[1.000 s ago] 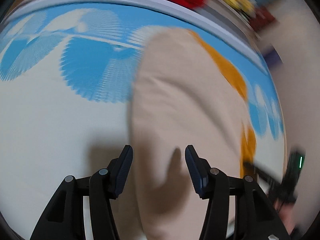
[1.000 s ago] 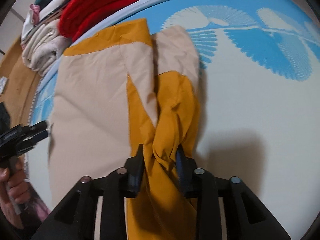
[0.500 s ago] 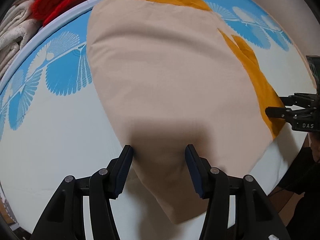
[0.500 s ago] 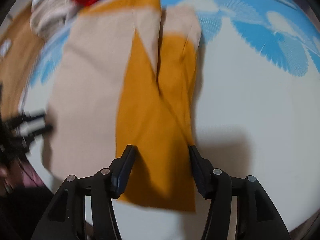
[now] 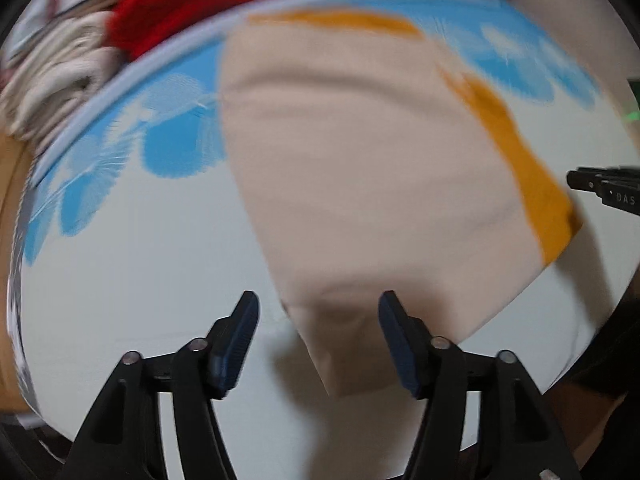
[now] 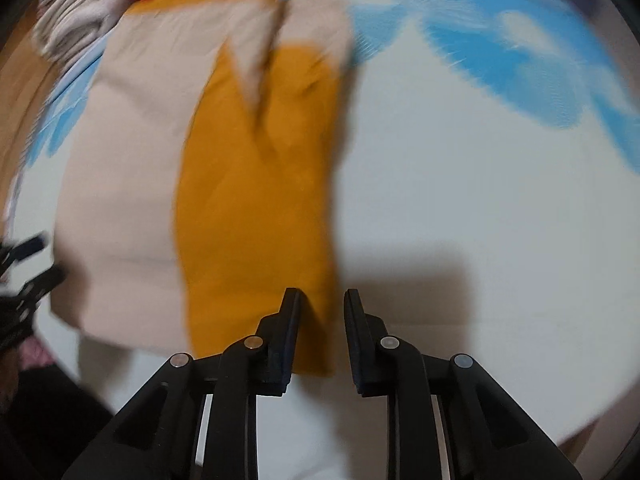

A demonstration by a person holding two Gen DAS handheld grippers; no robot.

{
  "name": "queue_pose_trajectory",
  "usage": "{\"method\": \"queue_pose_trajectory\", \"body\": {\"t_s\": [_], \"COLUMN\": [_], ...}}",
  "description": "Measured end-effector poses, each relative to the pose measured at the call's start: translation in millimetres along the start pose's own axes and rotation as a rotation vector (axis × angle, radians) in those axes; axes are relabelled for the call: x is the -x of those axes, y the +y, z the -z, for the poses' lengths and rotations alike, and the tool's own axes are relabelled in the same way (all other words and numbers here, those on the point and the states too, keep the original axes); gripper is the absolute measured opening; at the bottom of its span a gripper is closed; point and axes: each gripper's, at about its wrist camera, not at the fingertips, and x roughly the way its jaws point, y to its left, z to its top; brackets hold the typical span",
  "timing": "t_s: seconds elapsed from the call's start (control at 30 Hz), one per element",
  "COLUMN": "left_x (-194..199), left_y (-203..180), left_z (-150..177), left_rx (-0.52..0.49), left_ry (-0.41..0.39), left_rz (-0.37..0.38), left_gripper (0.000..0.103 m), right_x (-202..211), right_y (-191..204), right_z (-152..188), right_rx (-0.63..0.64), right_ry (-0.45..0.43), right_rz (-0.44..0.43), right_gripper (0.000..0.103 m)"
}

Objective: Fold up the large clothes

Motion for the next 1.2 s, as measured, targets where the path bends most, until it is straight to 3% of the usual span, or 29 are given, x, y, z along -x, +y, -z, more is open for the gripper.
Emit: {"method": "queue_pose_trajectory", "body": {"t_s": [0.07, 0.17, 0.2, 0.23, 0.3, 0.37, 0.47, 0.57, 0.63, 0.8, 1.2], "left_x": [27, 69, 81, 89, 107, 117, 118, 106, 103, 94, 82], "left_y": [7, 14, 15, 14, 7, -4, -19, -26, -25, -20, -33], "left_z": [11, 34, 41, 46, 64, 84, 105, 109, 108, 100, 92], "left_rx": [0.085, 0.185, 0.209, 0.225, 0.252, 0.267, 0.261, 0.247, 0.261, 0.286, 0.293], "left_ry": [-0.077, -0.196, -0.219, -0.233, -0.267, -0.299, -0.330, -0.273, -0.282, -0.289, -0.268], "left_rz": [0.014, 0.055, 0.071, 0.080, 0.093, 0.067, 0.049, 0.019, 0.015, -0.001, 0.022], "left_gripper": [0.083, 0.088, 0.089, 0.090, 0.093, 0.094, 0.096, 0.096, 0.096, 0.096, 0.096], "right_x": [38, 103, 120, 139, 170, 190, 202, 195, 187, 160, 135], "right_y": [-7, -9, -5, -1, 10, 25, 42, 60, 65, 75, 92], "right_z": [3, 21, 32, 43, 75, 101, 130, 154, 168, 161, 147], "right_rx": [-0.024, -0.066, -0.062, -0.058, -0.046, -0.029, -0.034, -0.021, -0.012, 0.046, 0.081], "right_ry": [-0.144, -0.386, -0.458, -0.537, -0.688, -0.754, -0.770, -0.721, -0.683, -0.601, -0.567], "right_rz": [0.066, 0.084, 0.110, 0.144, 0.185, 0.180, 0.146, 0.143, 0.124, 0.097, 0.053], "right_gripper": [0.024, 0.033, 0.049, 0.071, 0.092, 0.093, 0.093, 0.093, 0.093, 0.093, 0.093]}}
